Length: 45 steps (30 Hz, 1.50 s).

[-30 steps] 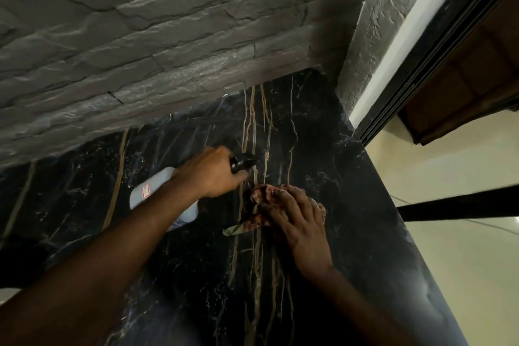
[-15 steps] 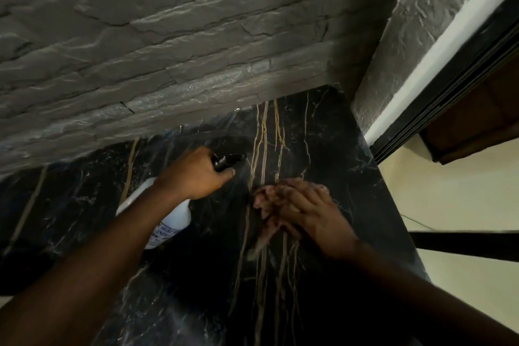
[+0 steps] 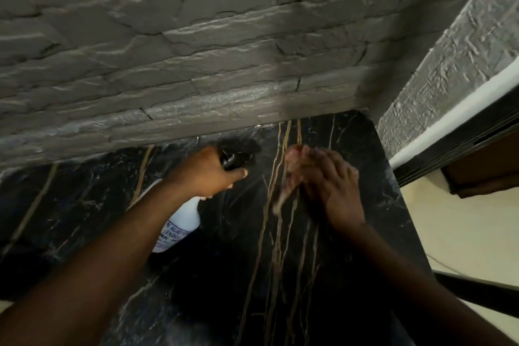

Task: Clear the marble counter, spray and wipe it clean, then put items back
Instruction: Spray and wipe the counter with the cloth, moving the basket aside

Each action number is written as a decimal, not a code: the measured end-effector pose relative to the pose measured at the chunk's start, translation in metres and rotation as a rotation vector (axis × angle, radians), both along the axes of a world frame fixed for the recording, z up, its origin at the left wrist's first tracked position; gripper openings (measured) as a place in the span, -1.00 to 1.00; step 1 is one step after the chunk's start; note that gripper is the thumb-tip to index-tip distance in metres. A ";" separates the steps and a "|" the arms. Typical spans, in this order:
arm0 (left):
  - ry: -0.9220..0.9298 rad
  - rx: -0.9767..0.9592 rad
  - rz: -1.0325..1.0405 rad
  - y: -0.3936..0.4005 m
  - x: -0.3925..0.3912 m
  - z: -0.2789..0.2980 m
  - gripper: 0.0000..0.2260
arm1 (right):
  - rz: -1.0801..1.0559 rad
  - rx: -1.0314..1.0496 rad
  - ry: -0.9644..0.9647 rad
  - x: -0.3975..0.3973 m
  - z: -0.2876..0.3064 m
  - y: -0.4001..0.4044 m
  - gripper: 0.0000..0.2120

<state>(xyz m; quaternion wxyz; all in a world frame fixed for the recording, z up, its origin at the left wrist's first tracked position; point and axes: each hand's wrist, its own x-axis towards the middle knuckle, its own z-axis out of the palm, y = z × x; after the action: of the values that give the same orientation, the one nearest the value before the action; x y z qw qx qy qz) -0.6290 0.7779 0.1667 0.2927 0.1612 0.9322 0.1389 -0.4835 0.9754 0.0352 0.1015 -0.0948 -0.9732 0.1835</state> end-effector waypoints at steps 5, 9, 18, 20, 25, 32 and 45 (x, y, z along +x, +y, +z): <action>0.162 -0.021 0.018 -0.002 -0.005 0.006 -0.69 | -0.084 -0.099 -0.049 -0.084 0.012 -0.055 -0.60; 0.079 -0.002 0.049 -0.005 -0.008 0.010 -0.77 | 0.425 0.000 -0.003 -0.025 -0.001 -0.063 -0.53; 0.109 0.105 0.105 -0.024 -0.003 0.003 -0.72 | -0.076 0.013 -0.081 -0.126 0.002 -0.051 -0.48; 0.135 0.134 0.157 -0.025 -0.003 0.004 -0.79 | 0.146 0.011 -0.099 -0.106 -0.003 -0.088 -0.50; 0.175 0.150 0.177 -0.040 -0.006 0.003 -0.70 | 0.437 0.011 0.011 -0.043 0.009 -0.037 -0.54; -0.014 0.202 0.318 -0.065 -0.007 -0.008 -0.73 | -0.038 -0.033 -0.090 -0.142 0.009 -0.108 -0.43; 0.010 0.145 0.311 -0.093 0.002 -0.004 -0.67 | -0.086 0.042 -0.133 -0.144 0.007 -0.097 -0.28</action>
<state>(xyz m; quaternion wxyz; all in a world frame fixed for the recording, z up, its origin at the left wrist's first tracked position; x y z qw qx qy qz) -0.6265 0.6848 0.1624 0.2508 0.0366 0.9349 0.2486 -0.6276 0.8780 0.0426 0.0462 -0.1466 -0.9764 0.1516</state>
